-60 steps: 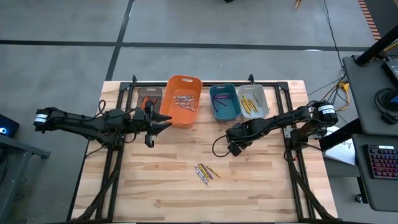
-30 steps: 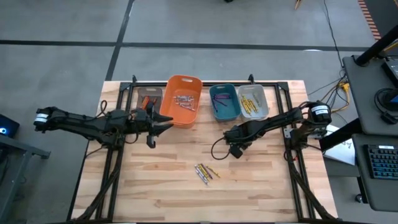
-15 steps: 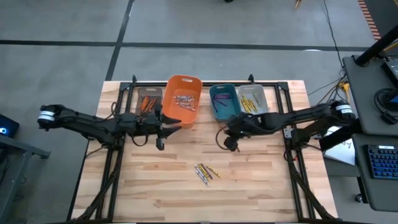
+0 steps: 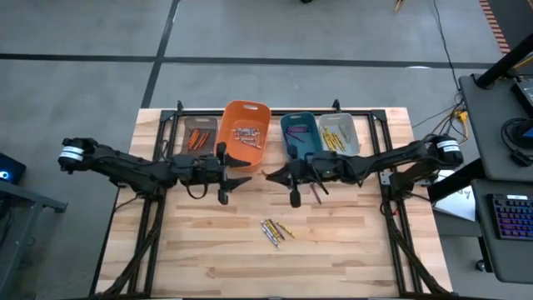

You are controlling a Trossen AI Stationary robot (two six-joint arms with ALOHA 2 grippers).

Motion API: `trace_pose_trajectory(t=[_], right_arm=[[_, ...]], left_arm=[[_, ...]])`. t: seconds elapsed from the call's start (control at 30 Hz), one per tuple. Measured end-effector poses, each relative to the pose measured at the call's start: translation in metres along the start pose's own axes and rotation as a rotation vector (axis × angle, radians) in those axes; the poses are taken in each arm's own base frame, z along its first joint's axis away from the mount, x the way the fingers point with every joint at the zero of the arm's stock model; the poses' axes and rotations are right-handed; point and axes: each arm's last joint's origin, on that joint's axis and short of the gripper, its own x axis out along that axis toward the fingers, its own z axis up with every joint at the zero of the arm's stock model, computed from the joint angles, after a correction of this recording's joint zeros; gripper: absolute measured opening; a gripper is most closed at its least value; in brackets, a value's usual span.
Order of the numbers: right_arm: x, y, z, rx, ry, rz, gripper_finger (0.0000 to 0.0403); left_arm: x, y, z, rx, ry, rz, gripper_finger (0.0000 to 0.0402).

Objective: Sort crayons
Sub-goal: Put the orange crayon into the black bin

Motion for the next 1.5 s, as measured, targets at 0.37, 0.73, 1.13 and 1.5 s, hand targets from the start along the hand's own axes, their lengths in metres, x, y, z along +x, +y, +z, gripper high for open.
trace_pose_trajectory(t=[0.37, 0.73, 1.13, 1.5], right_arm=[[0.016, -0.009, 0.004, -0.068, -0.054, -0.029, 0.0008], [0.018, -0.011, 0.005, -0.092, -0.053, -0.034, 0.0008], [0.018, -0.011, 0.005, -0.055, -0.049, -0.03, 0.001], [0.015, -0.011, 0.008, -0.021, -0.046, -0.041, 0.0093]], left_arm=[[0.017, -0.003, -0.014, -0.002, -0.072, -0.001, 0.0196], [0.033, -0.005, -0.015, 0.016, -0.123, 0.009, 0.0188], [0.038, -0.006, -0.013, 0.039, -0.122, 0.016, 0.0036], [0.035, -0.005, -0.009, 0.043, -0.114, 0.016, 0.0007]])
